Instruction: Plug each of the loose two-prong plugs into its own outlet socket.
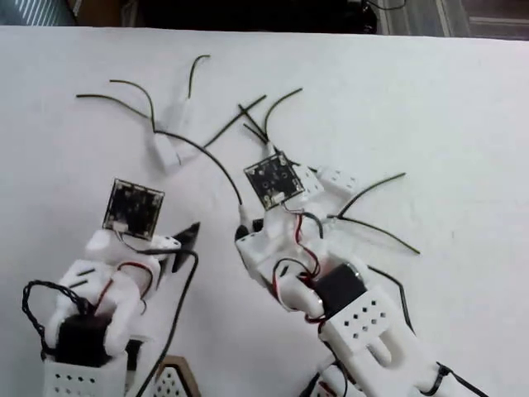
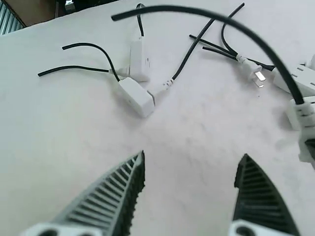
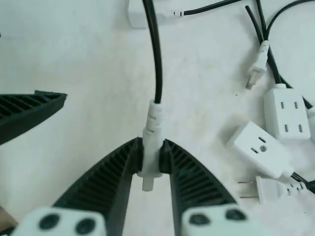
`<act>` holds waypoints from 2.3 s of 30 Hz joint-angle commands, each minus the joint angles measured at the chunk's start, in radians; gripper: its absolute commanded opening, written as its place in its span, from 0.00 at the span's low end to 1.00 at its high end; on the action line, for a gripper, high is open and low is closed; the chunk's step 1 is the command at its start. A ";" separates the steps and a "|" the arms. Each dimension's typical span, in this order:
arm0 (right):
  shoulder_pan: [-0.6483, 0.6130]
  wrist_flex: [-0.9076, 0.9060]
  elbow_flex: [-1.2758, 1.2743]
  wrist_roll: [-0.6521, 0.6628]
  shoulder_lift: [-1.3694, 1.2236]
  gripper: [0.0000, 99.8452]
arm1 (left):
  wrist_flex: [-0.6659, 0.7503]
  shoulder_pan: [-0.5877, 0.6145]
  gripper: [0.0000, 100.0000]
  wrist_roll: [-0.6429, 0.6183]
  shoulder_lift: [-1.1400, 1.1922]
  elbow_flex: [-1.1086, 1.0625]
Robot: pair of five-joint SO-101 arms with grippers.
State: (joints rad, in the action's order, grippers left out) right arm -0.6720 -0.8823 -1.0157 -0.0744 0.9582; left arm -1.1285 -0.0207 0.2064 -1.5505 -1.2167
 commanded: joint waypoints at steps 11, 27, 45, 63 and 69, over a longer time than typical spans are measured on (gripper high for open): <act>-0.099 0.041 -0.015 -0.069 0.027 0.02 | 0.224 -0.038 0.29 -0.014 -0.039 -0.143; -0.159 0.039 -0.015 -0.066 0.028 0.02 | 0.299 -0.119 0.29 -0.012 -0.041 -0.146; -0.163 0.035 -0.107 -0.061 0.245 0.02 | 0.186 -0.240 0.29 -0.005 -0.041 -0.044; 0.140 0.038 -0.025 -0.014 0.254 0.02 | 0.149 -0.104 0.29 -0.008 -0.033 -0.006; 0.375 0.127 0.002 -0.124 0.245 0.02 | 0.249 -0.137 0.29 0.049 -0.001 -0.057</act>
State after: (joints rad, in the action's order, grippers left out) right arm -0.4035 -0.8193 -1.0664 -0.1373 1.1945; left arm -0.9337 -0.1373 0.2140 -1.5796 -1.2750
